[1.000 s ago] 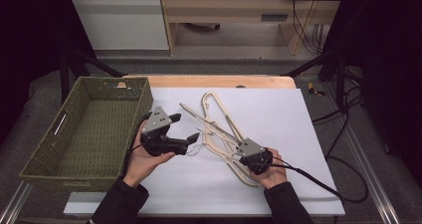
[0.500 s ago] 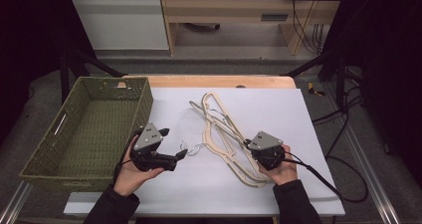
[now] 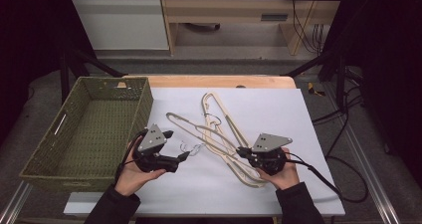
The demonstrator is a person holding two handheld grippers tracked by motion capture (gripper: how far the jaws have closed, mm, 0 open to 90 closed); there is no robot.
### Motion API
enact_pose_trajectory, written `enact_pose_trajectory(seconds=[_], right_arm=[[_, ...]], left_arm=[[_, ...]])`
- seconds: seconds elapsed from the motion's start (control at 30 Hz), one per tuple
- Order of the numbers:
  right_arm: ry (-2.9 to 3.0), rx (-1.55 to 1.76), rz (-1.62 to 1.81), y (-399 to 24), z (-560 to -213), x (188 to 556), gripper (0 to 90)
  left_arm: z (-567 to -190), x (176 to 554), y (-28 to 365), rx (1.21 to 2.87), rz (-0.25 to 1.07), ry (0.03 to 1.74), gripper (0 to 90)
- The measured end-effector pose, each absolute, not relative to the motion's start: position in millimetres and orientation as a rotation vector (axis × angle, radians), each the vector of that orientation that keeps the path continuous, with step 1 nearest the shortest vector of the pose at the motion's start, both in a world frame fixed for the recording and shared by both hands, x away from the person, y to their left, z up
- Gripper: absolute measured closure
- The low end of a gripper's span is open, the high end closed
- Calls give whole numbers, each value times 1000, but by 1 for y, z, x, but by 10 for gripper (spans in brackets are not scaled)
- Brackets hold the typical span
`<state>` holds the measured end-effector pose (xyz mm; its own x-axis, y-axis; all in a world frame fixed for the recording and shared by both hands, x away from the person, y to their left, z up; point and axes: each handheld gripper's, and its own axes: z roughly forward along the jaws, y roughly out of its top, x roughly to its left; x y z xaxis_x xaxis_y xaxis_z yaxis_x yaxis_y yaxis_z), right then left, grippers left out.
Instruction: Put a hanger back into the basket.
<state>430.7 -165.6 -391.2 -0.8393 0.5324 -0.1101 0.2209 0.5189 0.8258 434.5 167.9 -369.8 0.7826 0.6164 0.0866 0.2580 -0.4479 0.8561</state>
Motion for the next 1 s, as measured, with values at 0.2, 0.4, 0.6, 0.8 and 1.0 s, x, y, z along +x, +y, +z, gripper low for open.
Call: enact_pose_trajectory(seconds=[0.2, 0.4, 0.6, 0.8, 1.0], right_arm=[[2500, 568, 1272, -154, -394, 427, 878], [2552, 536, 1303, -149, -397, 426, 878], [2582, 498, 1333, -147, -396, 424, 878], [2614, 479, 1345, -148, -395, 423, 877], [2639, 480, 1345, -149, -395, 424, 870]], left_arm=[[-372, 439, 163, 2067, 480, 620, 242], [-382, 449, 156, 2135, 470, 596, 353], [-388, 456, 152, 2162, 432, 572, 524], [-390, 454, 148, 2202, 420, 522, 628], [-390, 449, 146, 2256, 435, 489, 679]])
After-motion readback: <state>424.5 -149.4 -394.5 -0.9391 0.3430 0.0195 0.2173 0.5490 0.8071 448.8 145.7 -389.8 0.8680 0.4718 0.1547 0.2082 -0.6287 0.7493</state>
